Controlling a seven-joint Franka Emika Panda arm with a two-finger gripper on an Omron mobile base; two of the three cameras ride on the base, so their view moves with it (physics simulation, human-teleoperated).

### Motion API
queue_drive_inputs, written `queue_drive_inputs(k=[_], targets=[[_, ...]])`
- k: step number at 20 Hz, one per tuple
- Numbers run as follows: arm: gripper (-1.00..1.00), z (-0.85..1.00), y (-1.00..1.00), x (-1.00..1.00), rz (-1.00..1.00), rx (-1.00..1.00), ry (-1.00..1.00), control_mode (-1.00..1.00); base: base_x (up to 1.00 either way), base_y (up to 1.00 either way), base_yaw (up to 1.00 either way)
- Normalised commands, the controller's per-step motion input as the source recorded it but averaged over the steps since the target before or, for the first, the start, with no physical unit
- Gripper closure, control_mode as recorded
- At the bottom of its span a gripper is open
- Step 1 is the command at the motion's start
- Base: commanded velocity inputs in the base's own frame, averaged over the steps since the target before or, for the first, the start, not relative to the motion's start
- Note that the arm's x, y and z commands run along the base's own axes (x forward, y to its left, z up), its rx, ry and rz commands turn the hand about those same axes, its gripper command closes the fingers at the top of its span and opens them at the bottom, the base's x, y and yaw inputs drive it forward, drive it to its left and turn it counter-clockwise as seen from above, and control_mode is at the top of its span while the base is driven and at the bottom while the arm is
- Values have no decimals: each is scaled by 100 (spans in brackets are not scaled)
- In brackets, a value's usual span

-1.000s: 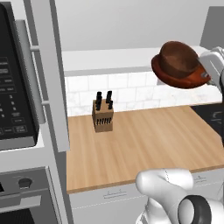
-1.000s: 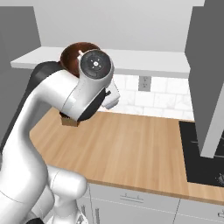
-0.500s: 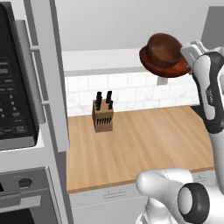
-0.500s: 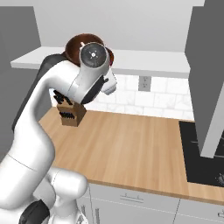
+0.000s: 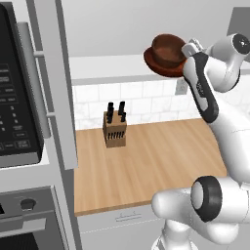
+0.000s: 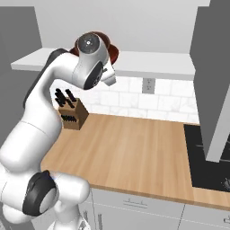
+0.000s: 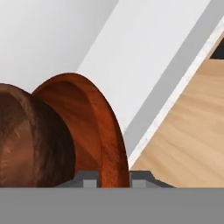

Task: Pick up the bowls on the counter and stack them on top of one another in the open cabinet. Place the smaller bowl on top of the larger bowl.

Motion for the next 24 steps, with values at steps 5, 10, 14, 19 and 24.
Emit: queue_drive_inputs(k=[5, 10, 14, 19, 24], targets=[[100, 3, 5, 77, -11, 0, 0, -100, 0, 0, 0], [100, 12, 5, 71, -12, 0, 0, -100, 0, 0, 0], [-100, 9, 4, 60, -11, 0, 0, -100, 0, 0, 0], [-100, 0, 0, 17, -2, 0, 0, -100, 0, 0, 0], [-100, 2, 0, -6, 0, 0, -2, -100, 0, 0, 0]])
